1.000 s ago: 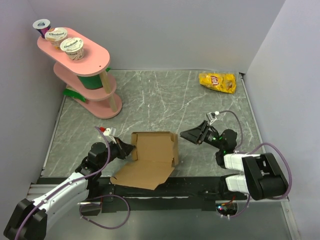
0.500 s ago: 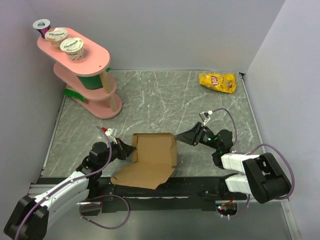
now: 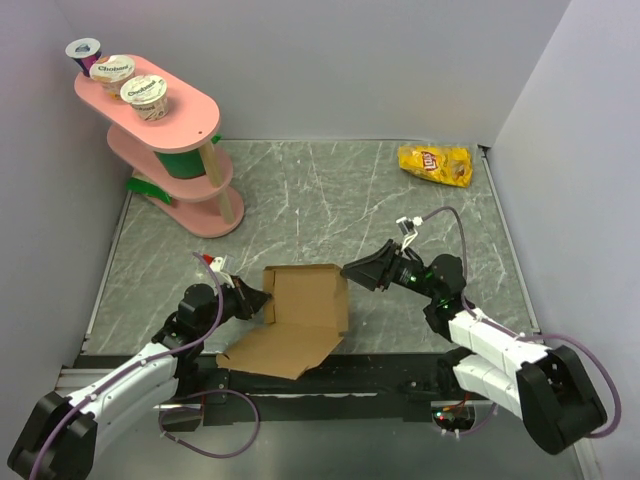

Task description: Fold the paper box

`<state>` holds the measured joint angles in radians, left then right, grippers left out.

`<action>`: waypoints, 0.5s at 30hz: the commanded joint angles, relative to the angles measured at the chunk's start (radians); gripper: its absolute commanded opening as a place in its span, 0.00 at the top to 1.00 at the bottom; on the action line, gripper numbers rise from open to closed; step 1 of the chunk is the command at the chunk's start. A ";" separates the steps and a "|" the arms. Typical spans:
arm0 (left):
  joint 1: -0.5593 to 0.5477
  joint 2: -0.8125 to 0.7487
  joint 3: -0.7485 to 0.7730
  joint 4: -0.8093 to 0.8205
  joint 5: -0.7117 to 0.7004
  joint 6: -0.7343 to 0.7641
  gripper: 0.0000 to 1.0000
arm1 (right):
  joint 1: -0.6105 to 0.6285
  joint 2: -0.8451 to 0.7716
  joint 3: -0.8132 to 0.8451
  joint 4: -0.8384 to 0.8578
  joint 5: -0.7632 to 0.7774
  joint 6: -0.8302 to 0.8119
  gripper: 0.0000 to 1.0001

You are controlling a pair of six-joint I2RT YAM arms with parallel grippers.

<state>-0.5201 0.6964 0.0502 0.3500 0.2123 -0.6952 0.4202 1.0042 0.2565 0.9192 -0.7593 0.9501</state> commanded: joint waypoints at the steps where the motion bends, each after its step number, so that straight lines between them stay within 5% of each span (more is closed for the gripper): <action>1: 0.003 -0.002 0.019 0.033 0.001 0.013 0.99 | 0.018 -0.050 0.076 -0.293 0.104 -0.168 0.44; 15: 0.003 -0.009 0.017 0.027 -0.008 0.013 0.99 | 0.127 -0.026 0.138 -0.494 0.250 -0.270 0.43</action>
<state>-0.5201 0.6975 0.0502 0.3279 0.2047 -0.6884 0.5198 0.9859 0.3344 0.4969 -0.5858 0.7444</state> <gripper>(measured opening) 0.036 0.570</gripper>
